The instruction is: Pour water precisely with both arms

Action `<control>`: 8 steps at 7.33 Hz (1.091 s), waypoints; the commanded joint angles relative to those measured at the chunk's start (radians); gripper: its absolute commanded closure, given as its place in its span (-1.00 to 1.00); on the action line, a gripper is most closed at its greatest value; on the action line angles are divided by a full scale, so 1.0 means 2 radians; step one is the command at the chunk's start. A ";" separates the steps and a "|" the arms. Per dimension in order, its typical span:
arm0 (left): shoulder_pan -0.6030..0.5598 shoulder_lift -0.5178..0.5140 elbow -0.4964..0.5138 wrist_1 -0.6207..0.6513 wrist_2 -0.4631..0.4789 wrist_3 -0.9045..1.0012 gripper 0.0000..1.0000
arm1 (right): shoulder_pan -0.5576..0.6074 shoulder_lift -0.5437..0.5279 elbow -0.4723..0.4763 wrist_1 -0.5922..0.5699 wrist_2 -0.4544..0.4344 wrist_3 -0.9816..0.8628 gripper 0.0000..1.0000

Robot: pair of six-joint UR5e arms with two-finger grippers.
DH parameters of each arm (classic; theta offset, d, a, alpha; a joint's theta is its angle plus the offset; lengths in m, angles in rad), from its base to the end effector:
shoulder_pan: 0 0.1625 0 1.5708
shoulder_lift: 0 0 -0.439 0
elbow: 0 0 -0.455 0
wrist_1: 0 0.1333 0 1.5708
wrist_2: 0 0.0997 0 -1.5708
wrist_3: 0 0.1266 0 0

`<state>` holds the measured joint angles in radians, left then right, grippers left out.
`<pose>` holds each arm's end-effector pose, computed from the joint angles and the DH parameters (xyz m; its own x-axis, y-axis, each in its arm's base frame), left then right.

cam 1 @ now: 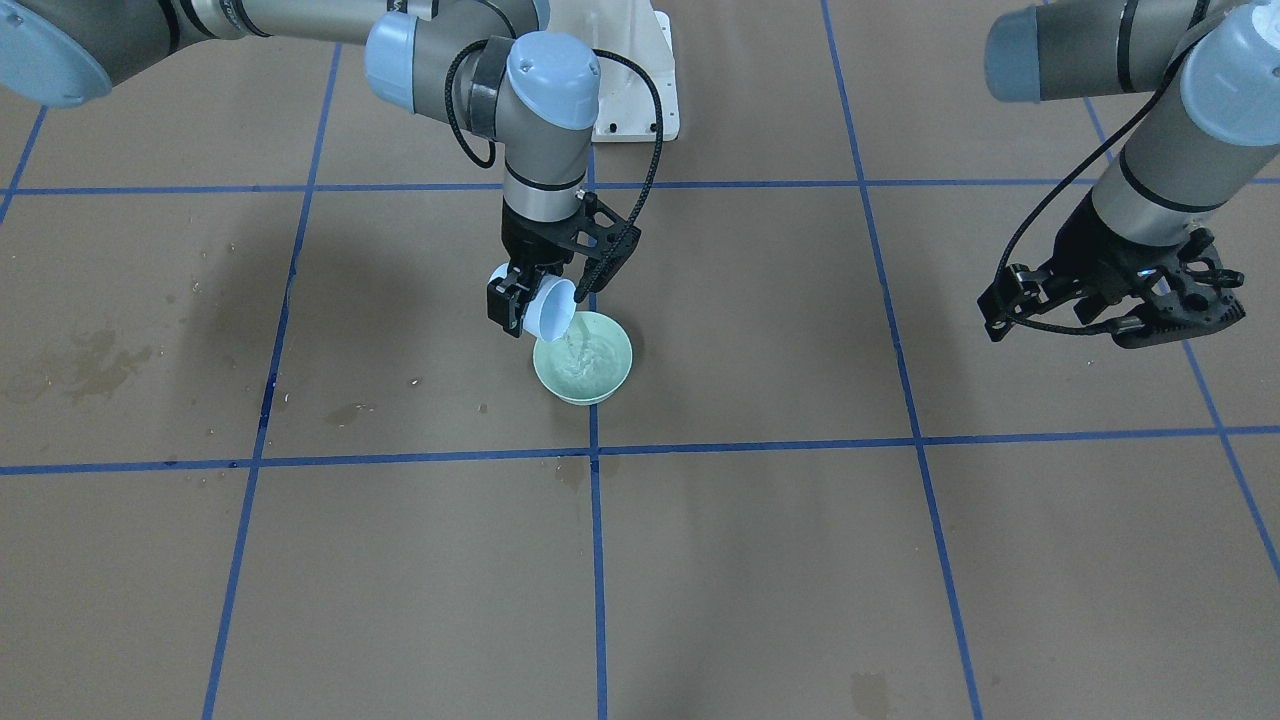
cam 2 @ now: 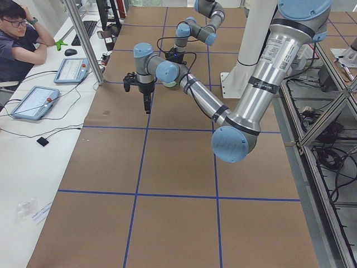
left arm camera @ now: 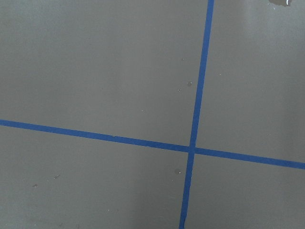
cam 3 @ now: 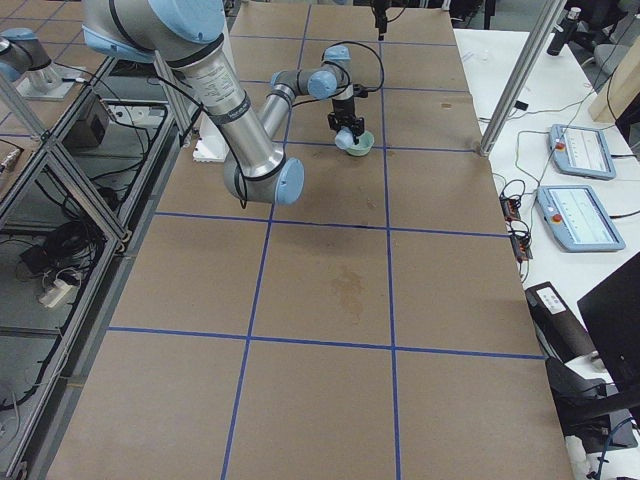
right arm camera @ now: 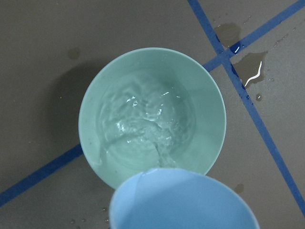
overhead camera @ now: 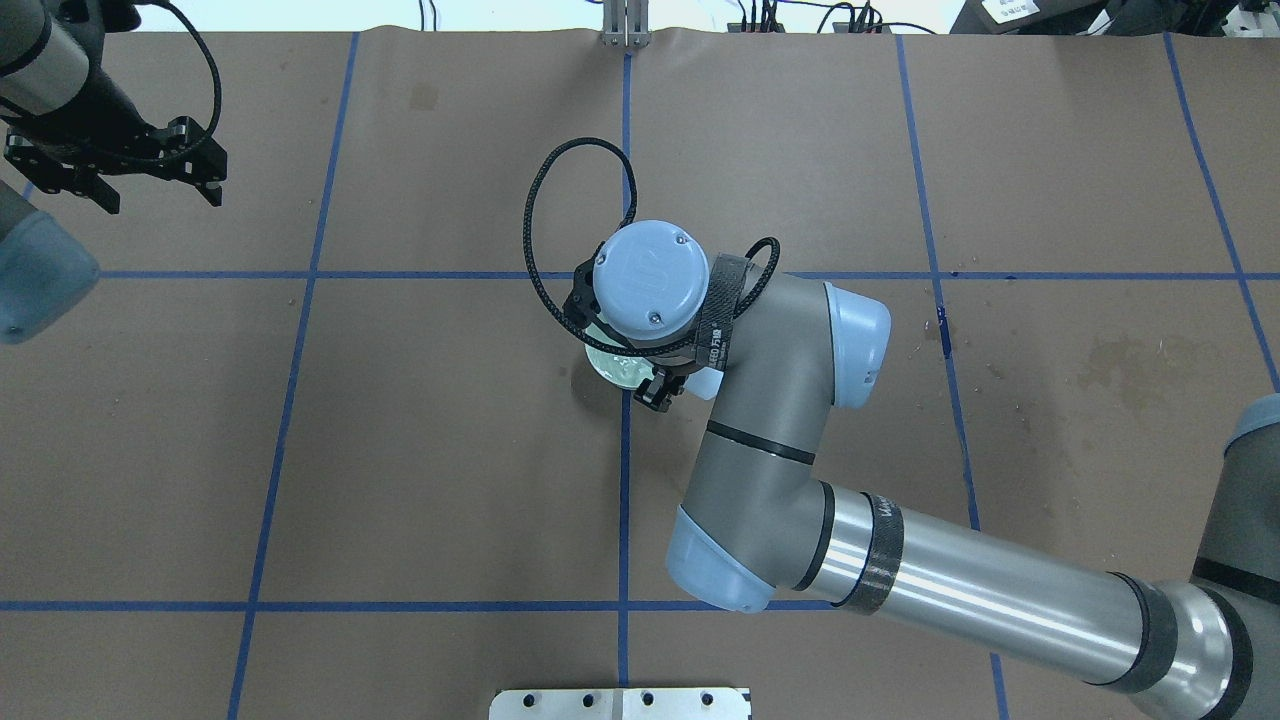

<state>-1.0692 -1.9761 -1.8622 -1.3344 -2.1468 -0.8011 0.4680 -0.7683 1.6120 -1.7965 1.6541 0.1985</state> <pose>0.2602 -0.6084 0.3248 0.7401 -0.1359 -0.6586 0.1447 0.9886 -0.0413 -0.6340 -0.4580 0.1727 0.5420 -0.8207 0.1807 0.6330 0.5401 0.5547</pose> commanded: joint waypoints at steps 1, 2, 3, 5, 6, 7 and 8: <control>0.000 0.001 0.000 0.000 0.000 -0.001 -1.00 | -0.005 0.001 0.001 0.009 -0.003 0.005 1.00; 0.000 0.001 0.000 0.000 0.000 -0.001 -1.00 | -0.005 -0.006 0.003 0.043 -0.003 0.027 1.00; 0.000 0.002 -0.001 0.000 0.000 -0.001 -1.00 | -0.004 -0.007 0.009 0.063 -0.005 0.042 1.00; 0.000 0.001 -0.001 0.000 0.000 -0.001 -1.00 | -0.004 -0.036 0.025 0.145 -0.045 0.094 1.00; 0.000 0.001 -0.001 0.000 0.000 -0.002 -1.00 | -0.003 -0.067 0.060 0.169 -0.047 0.095 1.00; 0.000 0.001 -0.002 0.000 0.000 -0.004 -1.00 | 0.001 -0.090 0.087 0.207 -0.065 0.108 1.00; 0.000 0.000 -0.003 0.000 0.000 -0.006 -1.00 | 0.005 -0.119 0.107 0.265 -0.089 0.163 1.00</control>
<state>-1.0692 -1.9746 -1.8656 -1.3346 -2.1461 -0.8089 0.4688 -0.9370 1.7683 -1.3917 1.5276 0.4274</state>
